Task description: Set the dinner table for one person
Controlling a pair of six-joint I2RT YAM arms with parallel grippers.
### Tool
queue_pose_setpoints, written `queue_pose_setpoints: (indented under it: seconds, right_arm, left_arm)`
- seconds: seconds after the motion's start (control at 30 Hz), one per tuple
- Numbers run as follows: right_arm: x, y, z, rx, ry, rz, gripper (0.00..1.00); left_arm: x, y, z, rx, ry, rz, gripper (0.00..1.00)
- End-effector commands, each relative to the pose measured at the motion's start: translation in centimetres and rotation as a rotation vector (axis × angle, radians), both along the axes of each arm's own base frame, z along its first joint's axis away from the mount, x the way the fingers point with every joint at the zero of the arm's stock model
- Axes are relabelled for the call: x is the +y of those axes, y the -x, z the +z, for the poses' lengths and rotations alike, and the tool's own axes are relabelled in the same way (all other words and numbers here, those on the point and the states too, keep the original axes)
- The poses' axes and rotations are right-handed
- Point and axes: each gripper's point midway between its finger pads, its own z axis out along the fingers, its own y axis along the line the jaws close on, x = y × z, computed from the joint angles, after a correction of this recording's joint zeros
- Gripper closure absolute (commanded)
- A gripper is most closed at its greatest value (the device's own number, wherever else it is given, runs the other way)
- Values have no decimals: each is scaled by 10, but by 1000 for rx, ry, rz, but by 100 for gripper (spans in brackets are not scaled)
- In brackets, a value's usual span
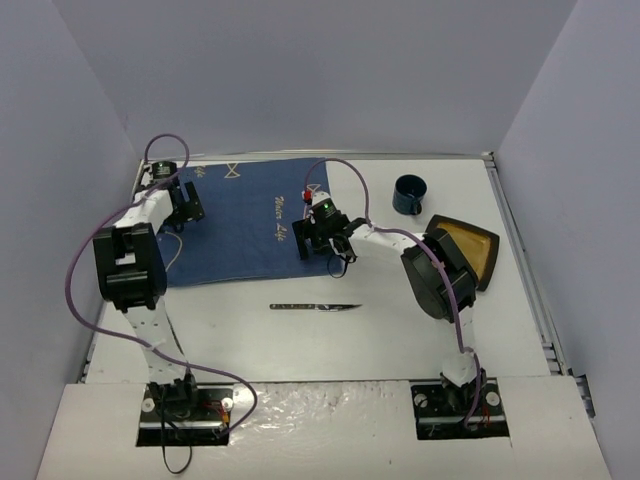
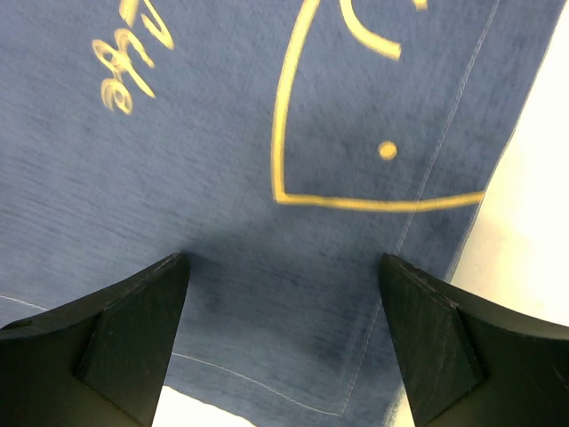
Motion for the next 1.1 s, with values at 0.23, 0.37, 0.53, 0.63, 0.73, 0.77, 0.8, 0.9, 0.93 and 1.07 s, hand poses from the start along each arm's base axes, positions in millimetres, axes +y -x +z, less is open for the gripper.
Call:
queue_pose_setpoints:
  seconds: [0.23,0.37,0.53,0.63,0.73,0.77,0.8,0.9,0.93,1.07]
  right_arm:
    - [-17,17,-14,28,11,-18,16]
    - [-20,23,-21,52,12,-27,17]
    - [-18,23,-18,56,-4,-41,17]
    - [-14,21,-16,56,-16,-45,17]
    - [-10,18,-16,58,-26,-46,17]
    - [-9,17,-16,59,-30,-46,17]
    - [-8,17,-16,59,-32,-46,17]
    - [-5,15,-16,57,-35,-48,17]
    - [-5,13,-17,56,-34,-48,17]
    - [-2,10,-15,50,-35,-48,17]
  left_arm:
    - [4,-6,-42,118,31,48,3]
    - [3,-16,-44,123,40,32,3]
    - [2,-28,-51,134,53,18,3]
    - [3,-36,-47,120,53,16,3]
    - [5,-39,-46,114,52,18,3]
    - [5,-40,-45,113,54,19,3]
    - [5,-39,-45,113,54,20,3]
    - [8,-36,-46,116,54,27,3]
    - [9,-35,-46,117,54,31,3]
    - [16,-31,-49,114,66,49,3]
